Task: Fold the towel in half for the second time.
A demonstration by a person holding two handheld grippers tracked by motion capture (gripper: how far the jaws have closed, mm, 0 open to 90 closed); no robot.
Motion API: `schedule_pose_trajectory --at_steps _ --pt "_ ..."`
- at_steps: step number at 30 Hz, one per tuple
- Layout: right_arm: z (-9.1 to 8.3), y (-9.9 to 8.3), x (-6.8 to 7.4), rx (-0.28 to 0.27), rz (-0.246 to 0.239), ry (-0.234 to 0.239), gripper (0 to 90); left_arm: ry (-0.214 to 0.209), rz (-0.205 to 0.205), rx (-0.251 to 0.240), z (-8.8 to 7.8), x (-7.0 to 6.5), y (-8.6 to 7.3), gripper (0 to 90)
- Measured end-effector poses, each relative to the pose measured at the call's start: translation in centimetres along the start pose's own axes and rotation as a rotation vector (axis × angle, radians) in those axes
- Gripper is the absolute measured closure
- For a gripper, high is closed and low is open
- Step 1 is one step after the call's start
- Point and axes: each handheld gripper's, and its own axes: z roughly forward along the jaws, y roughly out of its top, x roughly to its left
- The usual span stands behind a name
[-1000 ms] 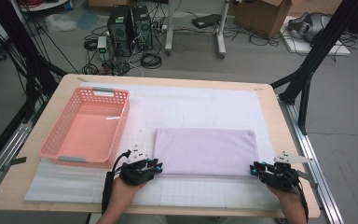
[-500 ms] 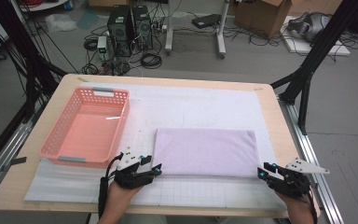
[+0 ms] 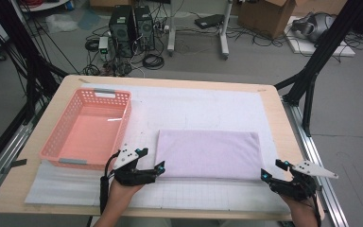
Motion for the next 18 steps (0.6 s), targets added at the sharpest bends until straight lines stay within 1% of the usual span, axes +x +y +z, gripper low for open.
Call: schedule_pose_trajectory --at_steps 1,3,7,9,15,16,18 --pt "0.04 -0.02 0.0 0.002 0.002 -0.001 23.0 -0.001 -0.007 -0.003 -0.03 0.04 0.0 18.6" --pt "0.17 -0.06 -0.02 0.007 -0.004 0.0 23.0 0.006 -0.005 -0.008 -0.06 0.02 0.03 18.7" --pt "0.29 0.01 0.12 0.009 -0.007 0.0 23.0 0.002 0.0 -0.002 -0.06 -0.08 -0.01 19.6" --pt "0.27 0.0 0.13 0.006 -0.016 0.0 22.9 -0.003 -0.001 -0.002 -0.03 -0.07 -0.03 20.1" --pt "0.24 -0.05 0.07 0.009 -0.006 -0.001 22.8 -0.005 -0.007 -0.005 0.1 -0.05 -0.09 20.4" --pt "0.31 -0.05 0.07 0.007 -0.006 -0.002 22.7 0.001 -0.008 0.0 0.13 -0.05 -0.09 20.5" --pt "0.39 -0.05 0.05 0.013 -0.01 -0.002 22.7 -0.002 -0.008 0.003 0.2 0.03 -0.11 20.5"
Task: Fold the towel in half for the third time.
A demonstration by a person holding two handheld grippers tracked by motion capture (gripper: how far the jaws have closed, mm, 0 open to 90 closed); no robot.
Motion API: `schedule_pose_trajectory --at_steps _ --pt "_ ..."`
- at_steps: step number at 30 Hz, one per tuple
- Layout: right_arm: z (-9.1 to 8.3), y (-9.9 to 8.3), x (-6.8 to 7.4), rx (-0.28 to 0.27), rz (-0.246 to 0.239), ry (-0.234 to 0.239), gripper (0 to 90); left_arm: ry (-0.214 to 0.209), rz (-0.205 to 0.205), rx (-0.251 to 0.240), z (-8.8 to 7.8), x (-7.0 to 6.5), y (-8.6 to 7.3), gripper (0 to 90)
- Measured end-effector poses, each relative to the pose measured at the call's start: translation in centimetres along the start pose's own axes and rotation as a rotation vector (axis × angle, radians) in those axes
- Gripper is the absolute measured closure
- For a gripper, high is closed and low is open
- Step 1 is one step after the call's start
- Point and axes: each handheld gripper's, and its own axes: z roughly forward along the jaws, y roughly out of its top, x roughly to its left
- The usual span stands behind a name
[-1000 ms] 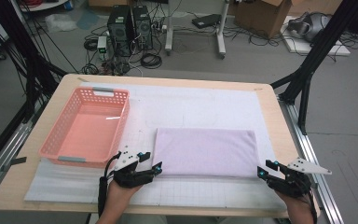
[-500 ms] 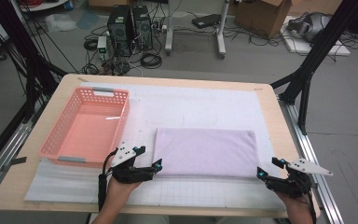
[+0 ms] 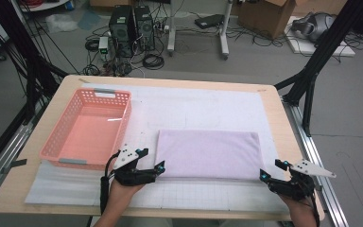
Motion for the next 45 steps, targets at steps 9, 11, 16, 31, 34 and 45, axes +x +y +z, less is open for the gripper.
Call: schedule_pose_trajectory --at_steps 9,11,16,31,34,45 --pt "0.1 0.0 0.1 0.002 -0.002 0.0 22.7 0.006 -0.009 0.028 0.1 0.1 -0.1 24.0" --pt "0.1 -0.1 0.1 0.001 -0.002 -0.002 22.7 -0.004 -0.021 0.039 0.2 0.2 -0.2 25.4" --pt "0.2 0.0 0.1 0.01 -0.003 0.005 22.8 0.0 -0.023 0.065 0.3 0.0 -0.4 27.3" --pt "1.3 0.3 0.7 0.025 -0.02 0.032 22.8 0.025 -0.079 0.179 0.9 0.0 -1.0 34.7" --pt "1.4 0.3 0.7 0.026 -0.026 0.034 22.8 0.027 -0.087 0.197 1.0 0.0 -1.2 35.8" --pt "2.4 0.8 1.5 0.035 -0.043 0.066 22.8 0.057 -0.073 0.263 1.3 -0.3 -1.5 43.1"
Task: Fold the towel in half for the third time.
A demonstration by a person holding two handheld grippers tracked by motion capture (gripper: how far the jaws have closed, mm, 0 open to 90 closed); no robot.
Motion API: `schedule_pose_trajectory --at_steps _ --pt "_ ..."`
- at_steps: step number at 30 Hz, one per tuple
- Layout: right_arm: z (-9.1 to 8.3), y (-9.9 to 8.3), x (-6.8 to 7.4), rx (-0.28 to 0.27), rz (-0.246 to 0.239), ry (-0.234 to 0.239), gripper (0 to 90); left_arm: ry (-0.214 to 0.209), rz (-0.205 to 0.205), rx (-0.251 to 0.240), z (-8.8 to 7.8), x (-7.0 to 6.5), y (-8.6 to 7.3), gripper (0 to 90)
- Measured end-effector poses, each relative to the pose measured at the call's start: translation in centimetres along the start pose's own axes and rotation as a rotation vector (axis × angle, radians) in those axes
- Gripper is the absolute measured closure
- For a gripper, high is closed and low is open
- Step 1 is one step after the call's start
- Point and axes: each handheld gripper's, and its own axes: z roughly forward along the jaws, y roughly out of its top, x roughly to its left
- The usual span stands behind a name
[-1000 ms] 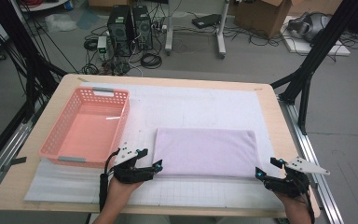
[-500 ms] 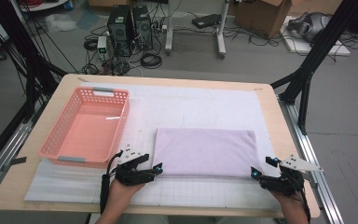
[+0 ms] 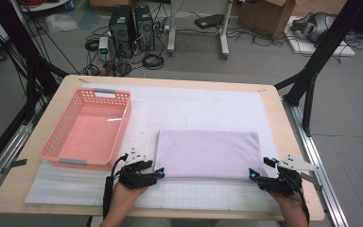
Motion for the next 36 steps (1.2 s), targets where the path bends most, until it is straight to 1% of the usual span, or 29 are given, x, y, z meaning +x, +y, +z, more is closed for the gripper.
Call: schedule_pose_trajectory --at_steps 2,4,6,8,10,11,12,13,15,17,19,23,25,28,31,33,36 --pt "0.2 0.1 0.1 0.0 0.004 0.006 22.8 0.004 0.008 0.003 0.0 0.0 0.0 44.6" --pt "0.4 0.2 0.1 -0.001 -0.004 0.009 22.8 0.012 0.02 0.009 0.0 -0.2 0.0 48.4" --pt "0.5 0.3 0.2 -0.001 -0.005 0.013 22.8 0.013 0.045 0.016 0.1 -0.5 0.0 55.8" --pt "0.8 0.4 0.3 -0.007 -0.01 0.02 22.8 0.025 0.055 0.019 0.2 -0.8 0.0 59.7" --pt "1.1 0.7 0.5 -0.009 -0.008 0.032 22.8 0.027 0.044 0.016 0.2 -0.9 0.0 62.7" --pt "1.3 0.8 0.6 -0.012 -0.008 0.036 22.8 0.022 0.036 0.015 0.2 -0.9 0.0 65.1" --pt "1.5 1.0 0.6 -0.014 -0.011 0.042 22.8 0.015 0.026 0.014 0.3 -0.9 -0.1 69.4" --pt "1.8 1.1 0.7 -0.011 -0.005 0.05 22.8 0.014 0.026 0.015 0.3 -1.0 -0.1 73.6" --pt "2.3 1.5 0.8 -0.015 -0.011 0.062 22.8 0.023 0.024 0.012 0.3 -1.1 -0.1 75.8" --pt "2.7 1.9 0.9 -0.021 -0.004 0.078 22.8 0.016 0.002 0.009 0.4 -1.0 -0.1 76.7" --pt "3.2 2.3 1.1 -0.023 -0.012 0.102 23.0 0.009 -0.02 0.01 0.4 -0.9 -0.1 77.5" --pt "4.5 3.5 2.3 -0.01 -0.047 0.139 22.8 -0.012 -0.046 0.006 0.3 -0.6 -0.1 77.7" --pt "5.3 4.4 3.1 -0.007 -0.06 0.158 20.2 -0.021 -0.063 0.001 0.2 -0.4 -0.2 77.5" --pt "6.8 5.8 4.1 -0.003 -0.077 0.187 18.0 -0.032 -0.076 -0.002 0.2 -0.3 -0.2 77.5" --pt "8.2 7.2 5.0 -0.001 -0.08 0.211 17.8 -0.037 -0.083 -0.005 0.2 -0.2 -0.2 77.4" --pt "9.1 8.1 5.5 0.006 -0.082 0.222 17.9 -0.039 -0.084 -0.004 0.2 -0.2 -0.2 77.4" --pt "10.5 9.2 6.2 0.024 -0.107 0.233 17.9 -0.041 -0.088 -0.002 0.2 -0.2 -0.2 77.5"
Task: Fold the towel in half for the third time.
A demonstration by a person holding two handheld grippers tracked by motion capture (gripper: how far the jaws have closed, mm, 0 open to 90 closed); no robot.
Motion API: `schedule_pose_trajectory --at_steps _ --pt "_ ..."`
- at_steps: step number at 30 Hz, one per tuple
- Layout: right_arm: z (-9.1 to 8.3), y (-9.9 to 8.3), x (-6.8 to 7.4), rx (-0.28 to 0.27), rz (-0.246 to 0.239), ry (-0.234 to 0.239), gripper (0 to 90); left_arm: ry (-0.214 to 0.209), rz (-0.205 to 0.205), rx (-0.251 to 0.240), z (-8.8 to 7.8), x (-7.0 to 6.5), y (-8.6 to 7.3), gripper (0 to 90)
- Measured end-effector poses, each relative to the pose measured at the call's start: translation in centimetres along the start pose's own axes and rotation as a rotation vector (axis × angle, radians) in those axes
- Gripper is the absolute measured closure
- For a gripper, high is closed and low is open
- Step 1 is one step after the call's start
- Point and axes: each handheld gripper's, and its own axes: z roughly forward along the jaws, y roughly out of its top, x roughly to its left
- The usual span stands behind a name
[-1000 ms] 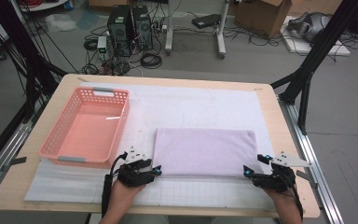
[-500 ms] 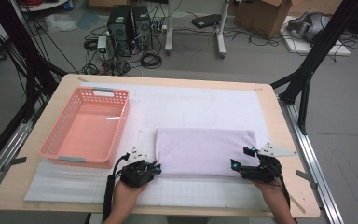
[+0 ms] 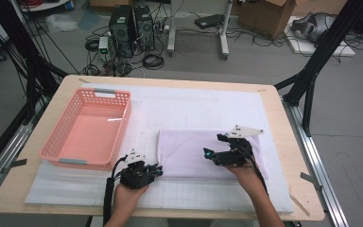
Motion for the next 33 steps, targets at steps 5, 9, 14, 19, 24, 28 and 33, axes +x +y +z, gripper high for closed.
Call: schedule_pose_trajectory --at_steps 5,9,14,19,24,28,33 --pt "2.4 1.7 0.1 0.042 -0.025 0.037 24.7 0.004 0.005 -0.001 0.0 0.0 0.0 78.0" --pt "4.6 3.0 0.0 0.075 -0.049 0.058 32.1 0.0 0.001 0.002 0.0 0.0 0.0 78.1" --pt "7.2 4.2 0.2 0.12 -0.07 0.084 36.9 -0.006 -0.007 -0.001 0.0 0.1 0.0 77.9" --pt "10.2 5.2 0.4 0.175 -0.096 0.095 40.2 -0.011 -0.012 -0.001 0.0 0.2 0.0 77.9" --pt "12.9 6.0 0.8 0.227 -0.121 0.104 41.0 -0.016 -0.02 0.0 0.0 0.3 0.0 77.9" --pt "15.2 6.8 1.3 0.268 -0.136 0.098 39.6 -0.021 -0.03 -0.001 0.0 0.3 0.0 77.8" --pt "17.9 7.2 2.0 0.333 -0.199 0.113 46.1 -0.029 -0.046 0.003 0.0 0.5 0.0 77.4"
